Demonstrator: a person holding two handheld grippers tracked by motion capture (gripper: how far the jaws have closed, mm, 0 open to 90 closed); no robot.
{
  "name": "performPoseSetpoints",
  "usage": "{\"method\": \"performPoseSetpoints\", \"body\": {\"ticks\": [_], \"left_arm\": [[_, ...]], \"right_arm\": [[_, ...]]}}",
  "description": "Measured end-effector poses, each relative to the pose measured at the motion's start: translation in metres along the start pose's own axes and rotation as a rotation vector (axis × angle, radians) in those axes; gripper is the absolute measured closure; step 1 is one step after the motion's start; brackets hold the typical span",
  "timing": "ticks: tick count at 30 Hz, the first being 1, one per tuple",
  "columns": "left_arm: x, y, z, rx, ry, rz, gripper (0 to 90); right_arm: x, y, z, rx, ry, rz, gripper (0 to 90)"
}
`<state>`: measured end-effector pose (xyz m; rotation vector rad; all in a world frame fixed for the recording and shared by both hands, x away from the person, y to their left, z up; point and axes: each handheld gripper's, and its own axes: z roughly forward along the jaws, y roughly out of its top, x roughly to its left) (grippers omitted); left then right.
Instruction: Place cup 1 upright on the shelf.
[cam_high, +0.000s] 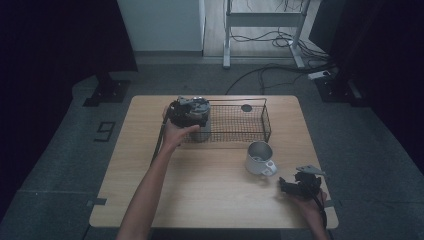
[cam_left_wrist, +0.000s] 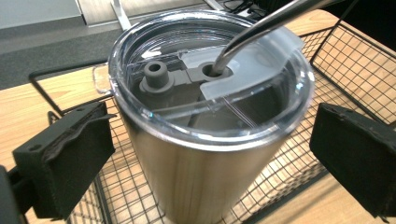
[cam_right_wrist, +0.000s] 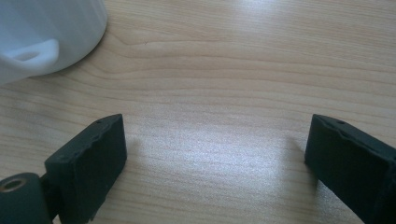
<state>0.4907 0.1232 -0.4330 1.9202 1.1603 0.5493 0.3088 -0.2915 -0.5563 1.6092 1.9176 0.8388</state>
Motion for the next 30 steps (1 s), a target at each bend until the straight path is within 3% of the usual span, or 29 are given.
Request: {"method": "performPoseSetpoints", "body": {"ticks": [10, 14, 19, 23, 30], "left_arm": [[0.002, -0.011, -0.029, -0.022, 0.004, 0.005, 0.0], [0.001, -0.019, -0.040, -0.030, -0.013, 0.011, 0.4], [-0.005, -0.032, -0.053, -0.036, -0.039, 0.017, 0.6], [-0.010, -0.047, -0.062, -0.030, -0.027, 0.052, 1.6], [-0.012, -0.067, -0.070, -0.012, -0.043, 0.061, 2.2]], "right_arm": [[0.000, 0.000, 0.000, 0.000, 0.000, 0.000, 5.3], [0.000, 0.000, 0.000, 0.000, 0.000, 0.000, 5.3], [0.000, 0.000, 0.000, 0.000, 0.000, 0.000, 5.3], [0.000, 0.000, 0.000, 0.001, 0.000, 0.003, 5.3], [0.000, 0.000, 0.000, 0.002, 0.000, 0.002, 5.3]]}}
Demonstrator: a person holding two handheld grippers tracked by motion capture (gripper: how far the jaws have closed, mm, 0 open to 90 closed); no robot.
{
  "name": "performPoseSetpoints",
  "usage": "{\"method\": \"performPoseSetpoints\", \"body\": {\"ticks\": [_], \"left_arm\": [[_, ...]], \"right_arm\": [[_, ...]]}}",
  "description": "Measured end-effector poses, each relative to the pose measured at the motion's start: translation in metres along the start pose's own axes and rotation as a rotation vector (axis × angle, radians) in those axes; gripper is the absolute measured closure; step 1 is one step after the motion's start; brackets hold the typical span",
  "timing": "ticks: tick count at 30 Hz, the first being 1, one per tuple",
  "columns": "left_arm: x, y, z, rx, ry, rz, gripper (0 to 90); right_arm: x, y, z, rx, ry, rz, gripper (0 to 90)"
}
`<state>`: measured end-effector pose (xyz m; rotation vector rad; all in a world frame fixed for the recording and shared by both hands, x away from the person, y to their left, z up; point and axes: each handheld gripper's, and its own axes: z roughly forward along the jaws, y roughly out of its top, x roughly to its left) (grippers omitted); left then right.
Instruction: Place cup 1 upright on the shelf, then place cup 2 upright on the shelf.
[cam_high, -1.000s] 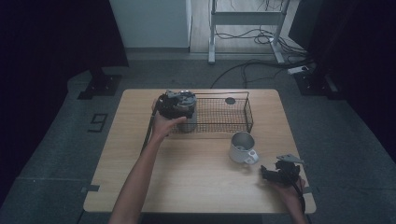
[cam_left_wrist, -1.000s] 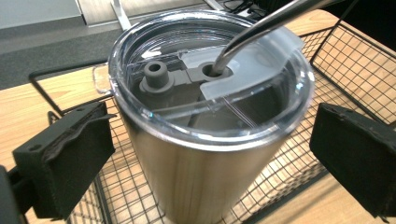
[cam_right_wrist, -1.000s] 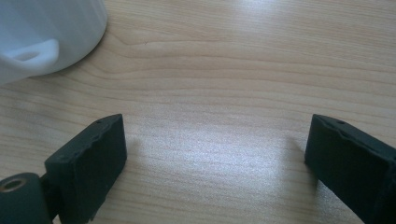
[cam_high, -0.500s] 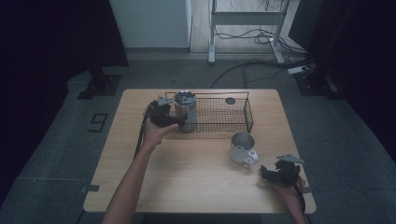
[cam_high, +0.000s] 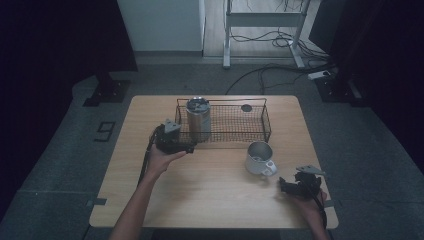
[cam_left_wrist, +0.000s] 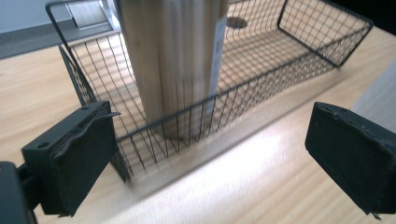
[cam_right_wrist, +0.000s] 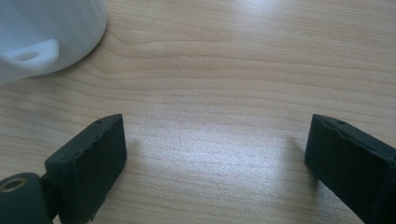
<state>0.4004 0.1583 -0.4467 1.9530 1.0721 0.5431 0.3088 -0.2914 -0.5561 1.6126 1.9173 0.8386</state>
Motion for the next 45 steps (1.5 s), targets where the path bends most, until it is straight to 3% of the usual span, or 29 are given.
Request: {"method": "performPoseSetpoints", "body": {"ticks": [5, 18, 29, 33, 35, 45], "left_arm": [[-0.002, -0.020, -0.007, 0.010, -0.030, -0.018, 2.8], [-0.005, -0.068, -0.018, 0.055, -0.053, -0.041, 3.8], [0.002, -0.103, -0.027, 0.089, -0.046, -0.080, 4.4], [0.004, -0.112, -0.026, 0.098, -0.044, -0.096, 5.4], [0.004, -0.114, -0.025, 0.111, -0.034, -0.085, 5.4], [0.005, -0.115, -0.027, 0.101, -0.028, -0.092, 6.0]], "right_arm": [[0.000, 0.000, 0.000, -0.001, 0.000, -0.001, 5.3], [0.000, 0.000, 0.000, -0.001, -0.002, 0.002, 5.8], [0.000, 0.000, 0.000, -0.002, -0.003, 0.002, 6.0], [0.000, 0.000, 0.000, -0.002, -0.003, 0.002, 6.1], [0.000, 0.000, 0.000, -0.002, -0.004, 0.002, 6.1], [0.000, 0.000, 0.000, -0.002, -0.006, 0.002, 5.9]]}}
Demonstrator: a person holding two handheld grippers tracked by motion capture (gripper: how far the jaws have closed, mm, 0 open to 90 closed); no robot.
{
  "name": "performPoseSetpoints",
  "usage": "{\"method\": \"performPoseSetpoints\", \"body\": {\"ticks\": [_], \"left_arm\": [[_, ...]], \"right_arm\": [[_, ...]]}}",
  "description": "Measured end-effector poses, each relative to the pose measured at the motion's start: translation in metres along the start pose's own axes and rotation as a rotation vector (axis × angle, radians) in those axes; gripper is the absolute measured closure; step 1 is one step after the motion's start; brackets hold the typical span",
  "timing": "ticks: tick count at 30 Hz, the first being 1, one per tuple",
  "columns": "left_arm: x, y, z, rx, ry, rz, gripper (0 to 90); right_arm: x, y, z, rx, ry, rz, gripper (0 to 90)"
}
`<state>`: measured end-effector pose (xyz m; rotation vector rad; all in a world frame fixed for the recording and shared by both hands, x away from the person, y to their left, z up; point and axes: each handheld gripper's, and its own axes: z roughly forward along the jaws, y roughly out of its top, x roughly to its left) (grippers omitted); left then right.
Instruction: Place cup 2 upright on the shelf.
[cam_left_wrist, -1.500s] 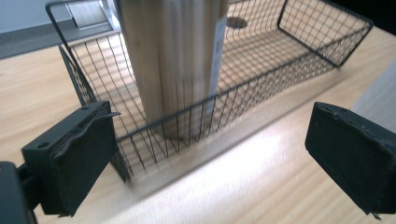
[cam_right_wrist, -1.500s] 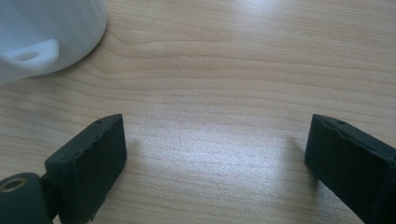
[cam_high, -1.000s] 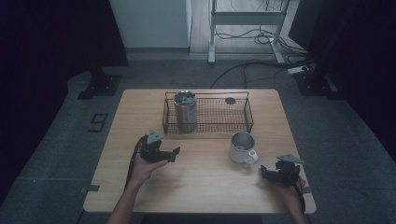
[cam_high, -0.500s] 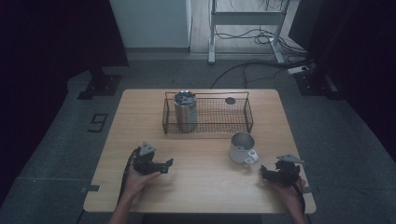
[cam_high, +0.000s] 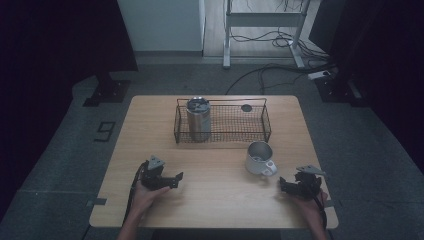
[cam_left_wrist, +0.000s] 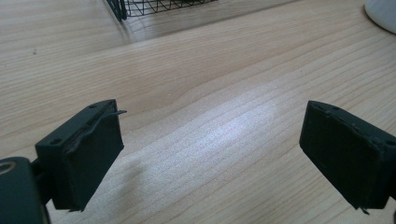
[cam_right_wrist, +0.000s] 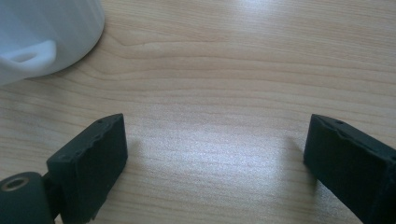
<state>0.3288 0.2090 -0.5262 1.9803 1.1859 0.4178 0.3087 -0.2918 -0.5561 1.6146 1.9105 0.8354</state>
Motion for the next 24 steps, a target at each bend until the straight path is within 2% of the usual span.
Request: {"method": "performPoseSetpoints", "body": {"ticks": [6, 12, 14, 24], "left_arm": [[0.000, -0.001, 0.005, 0.014, -0.005, 0.007, 6.1], [-0.002, -0.003, 0.008, 0.026, 0.002, 0.018, 6.4], [-0.003, -0.004, 0.008, 0.031, 0.005, 0.025, 6.4], [-0.003, -0.004, 0.006, 0.027, -0.003, 0.015, 6.5]], "right_arm": [[0.001, 0.000, -0.001, -0.004, -0.004, -0.001, 7.2], [0.003, -0.002, -0.008, -0.031, 0.002, -0.005, 8.8], [0.003, 0.001, -0.015, -0.069, 0.010, 0.012, 10.1], [0.007, 0.012, -0.037, -0.144, 0.058, 0.033, 10.8]]}}
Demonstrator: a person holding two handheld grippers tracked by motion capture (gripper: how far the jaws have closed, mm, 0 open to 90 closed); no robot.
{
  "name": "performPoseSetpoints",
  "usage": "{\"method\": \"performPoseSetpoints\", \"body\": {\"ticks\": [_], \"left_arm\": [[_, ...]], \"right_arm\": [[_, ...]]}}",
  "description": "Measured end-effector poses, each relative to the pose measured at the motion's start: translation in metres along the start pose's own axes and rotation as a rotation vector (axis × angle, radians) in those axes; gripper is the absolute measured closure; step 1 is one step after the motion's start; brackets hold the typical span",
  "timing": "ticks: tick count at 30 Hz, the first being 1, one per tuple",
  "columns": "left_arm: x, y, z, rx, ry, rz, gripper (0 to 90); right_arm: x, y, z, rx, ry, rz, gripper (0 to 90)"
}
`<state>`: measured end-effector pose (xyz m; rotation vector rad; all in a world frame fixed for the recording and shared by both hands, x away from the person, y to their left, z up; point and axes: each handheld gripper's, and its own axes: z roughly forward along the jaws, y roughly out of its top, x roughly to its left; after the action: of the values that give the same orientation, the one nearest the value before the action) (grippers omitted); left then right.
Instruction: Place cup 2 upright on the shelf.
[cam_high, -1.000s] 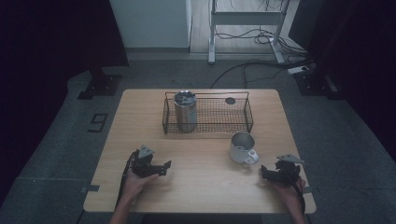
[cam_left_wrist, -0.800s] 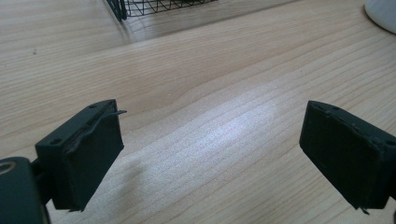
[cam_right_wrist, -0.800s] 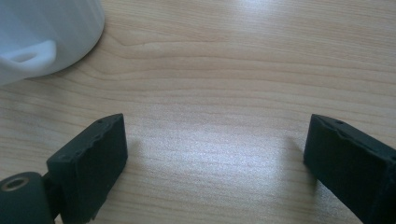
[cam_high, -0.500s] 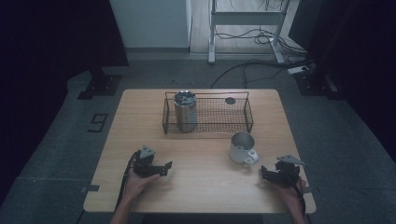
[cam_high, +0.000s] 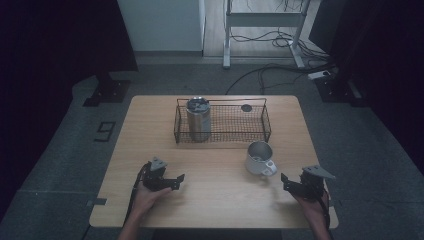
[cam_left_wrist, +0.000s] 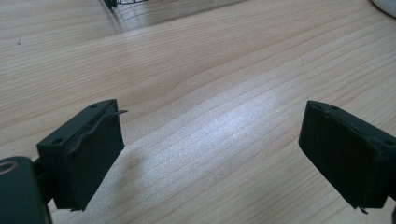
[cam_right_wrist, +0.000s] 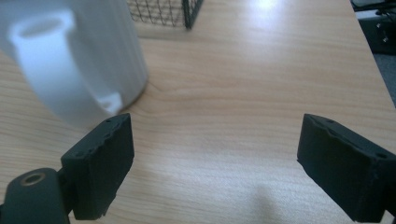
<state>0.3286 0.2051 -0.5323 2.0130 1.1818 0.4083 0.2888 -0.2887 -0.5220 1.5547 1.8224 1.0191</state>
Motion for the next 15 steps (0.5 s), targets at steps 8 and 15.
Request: {"method": "performPoseSetpoints", "body": {"ticks": [8, 15], "left_arm": [[0.002, -0.001, 0.000, 0.003, -0.009, -0.010, 6.7], [-0.002, -0.002, 0.003, 0.014, -0.024, -0.011, 6.7]], "right_arm": [[0.008, 0.012, -0.012, -0.046, 0.041, -0.001, 10.8], [0.018, 0.024, -0.022, -0.084, 0.080, -0.005, 10.8]]}}
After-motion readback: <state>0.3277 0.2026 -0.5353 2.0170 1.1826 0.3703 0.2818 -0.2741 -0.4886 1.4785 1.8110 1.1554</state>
